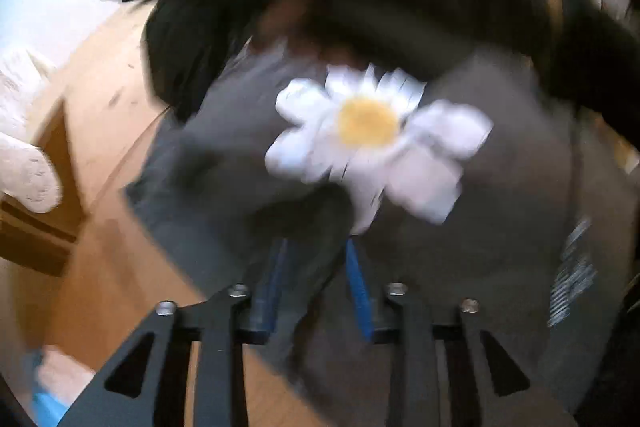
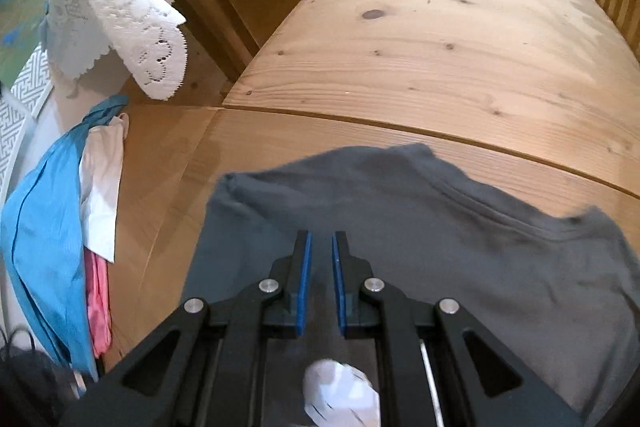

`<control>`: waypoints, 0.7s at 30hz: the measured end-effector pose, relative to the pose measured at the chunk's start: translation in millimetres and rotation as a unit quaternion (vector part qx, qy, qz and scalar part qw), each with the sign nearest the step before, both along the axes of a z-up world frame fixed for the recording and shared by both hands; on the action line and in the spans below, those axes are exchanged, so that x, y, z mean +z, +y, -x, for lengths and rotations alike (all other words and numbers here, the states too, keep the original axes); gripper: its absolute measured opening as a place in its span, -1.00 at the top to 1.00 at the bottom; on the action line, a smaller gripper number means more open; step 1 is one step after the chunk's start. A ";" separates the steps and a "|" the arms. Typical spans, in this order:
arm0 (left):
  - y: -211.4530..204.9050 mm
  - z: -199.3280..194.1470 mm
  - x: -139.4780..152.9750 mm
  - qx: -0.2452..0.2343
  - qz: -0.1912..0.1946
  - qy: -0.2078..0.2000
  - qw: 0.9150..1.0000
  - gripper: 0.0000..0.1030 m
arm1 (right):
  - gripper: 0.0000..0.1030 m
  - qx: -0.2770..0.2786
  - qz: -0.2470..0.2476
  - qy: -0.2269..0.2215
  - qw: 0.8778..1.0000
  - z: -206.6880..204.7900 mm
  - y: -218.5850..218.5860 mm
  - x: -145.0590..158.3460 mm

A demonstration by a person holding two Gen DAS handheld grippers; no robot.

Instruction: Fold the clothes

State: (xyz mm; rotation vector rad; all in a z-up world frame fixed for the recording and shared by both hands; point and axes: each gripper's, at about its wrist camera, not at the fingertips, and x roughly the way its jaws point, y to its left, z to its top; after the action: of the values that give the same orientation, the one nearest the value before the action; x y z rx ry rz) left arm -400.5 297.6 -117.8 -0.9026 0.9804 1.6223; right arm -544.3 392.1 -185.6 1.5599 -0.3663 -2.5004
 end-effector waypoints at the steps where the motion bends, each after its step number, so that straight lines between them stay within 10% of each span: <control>1: -11.0 6.1 -0.6 0.017 0.001 0.000 1.000 0.34 | 0.62 0.008 0.003 0.004 1.000 -4.3 0.1 2.2; 8: -74.7 52.5 6.5 0.132 -0.033 -0.022 0.990 0.19 | 0.36 0.058 -0.075 0.001 0.995 -20.8 -21.4 -3.1; 14: -43.6 42.7 -11.2 0.089 -0.055 -0.052 0.993 0.19 | 0.36 0.080 -0.098 -0.026 0.992 -19.5 -37.4 -28.9; 21: -42.3 39.1 -52.5 0.099 0.019 -0.038 0.994 0.12 | 0.36 0.072 -0.095 0.026 0.993 -15.4 -46.3 -9.8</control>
State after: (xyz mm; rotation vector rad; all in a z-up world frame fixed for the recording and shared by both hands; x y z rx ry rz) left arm -439.6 255.3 -170.4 -1.1100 0.8946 1.7251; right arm -529.0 345.8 -195.4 1.5221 -0.0080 -2.5191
